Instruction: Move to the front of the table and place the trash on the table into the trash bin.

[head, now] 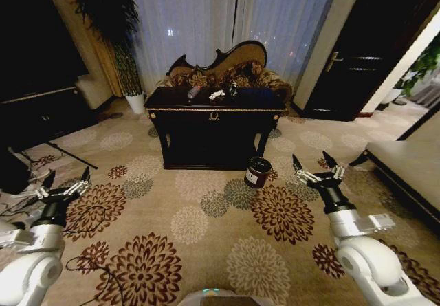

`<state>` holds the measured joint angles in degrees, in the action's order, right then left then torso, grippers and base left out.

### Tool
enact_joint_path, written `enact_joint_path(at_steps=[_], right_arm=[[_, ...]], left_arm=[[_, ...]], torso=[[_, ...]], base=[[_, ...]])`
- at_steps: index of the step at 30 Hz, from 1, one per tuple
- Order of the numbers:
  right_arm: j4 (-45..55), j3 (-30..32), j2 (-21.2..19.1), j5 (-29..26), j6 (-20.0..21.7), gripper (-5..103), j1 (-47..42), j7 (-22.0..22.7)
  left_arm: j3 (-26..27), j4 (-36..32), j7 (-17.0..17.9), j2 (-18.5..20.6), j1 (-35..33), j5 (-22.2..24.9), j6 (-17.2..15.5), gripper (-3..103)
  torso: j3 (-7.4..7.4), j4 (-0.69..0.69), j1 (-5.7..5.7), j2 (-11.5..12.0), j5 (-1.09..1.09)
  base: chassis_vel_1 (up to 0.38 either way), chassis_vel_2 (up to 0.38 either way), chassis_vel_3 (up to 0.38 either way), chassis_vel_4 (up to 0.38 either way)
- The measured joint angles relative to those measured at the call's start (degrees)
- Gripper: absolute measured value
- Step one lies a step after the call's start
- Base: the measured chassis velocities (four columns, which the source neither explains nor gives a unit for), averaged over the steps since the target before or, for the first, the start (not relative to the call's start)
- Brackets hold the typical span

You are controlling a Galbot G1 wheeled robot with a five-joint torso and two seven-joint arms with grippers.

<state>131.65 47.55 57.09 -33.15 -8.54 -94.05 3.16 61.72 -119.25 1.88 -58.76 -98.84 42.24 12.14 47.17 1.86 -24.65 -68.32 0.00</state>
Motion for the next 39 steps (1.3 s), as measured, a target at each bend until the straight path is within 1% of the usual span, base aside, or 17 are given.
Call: enact_joint_path(at_steps=[19, 39], right_arm=[[-0.47, -0.08, 0.19, -0.02, -0.45, 100, 0.03, -0.91], [-0.53, -0.22, 0.3, -0.13, -1.2, 100, -0.26, -1.06]], left_arm=[[-0.07, 0.01, 0.01, 0.06, 0.02, -0.05, -0.12, 100], [-0.06, -0.22, 0.1, -0.12, -0.46, -0.07, -0.13, 100]], torso=[[0.0, 0.0, 0.0, 0.0, 0.0], [0.0, 0.0, 0.0, 0.0, 0.0]], base=[[-0.01, 0.011, 0.008, -0.009], [-0.064, 0.068, 0.065, -0.064]])
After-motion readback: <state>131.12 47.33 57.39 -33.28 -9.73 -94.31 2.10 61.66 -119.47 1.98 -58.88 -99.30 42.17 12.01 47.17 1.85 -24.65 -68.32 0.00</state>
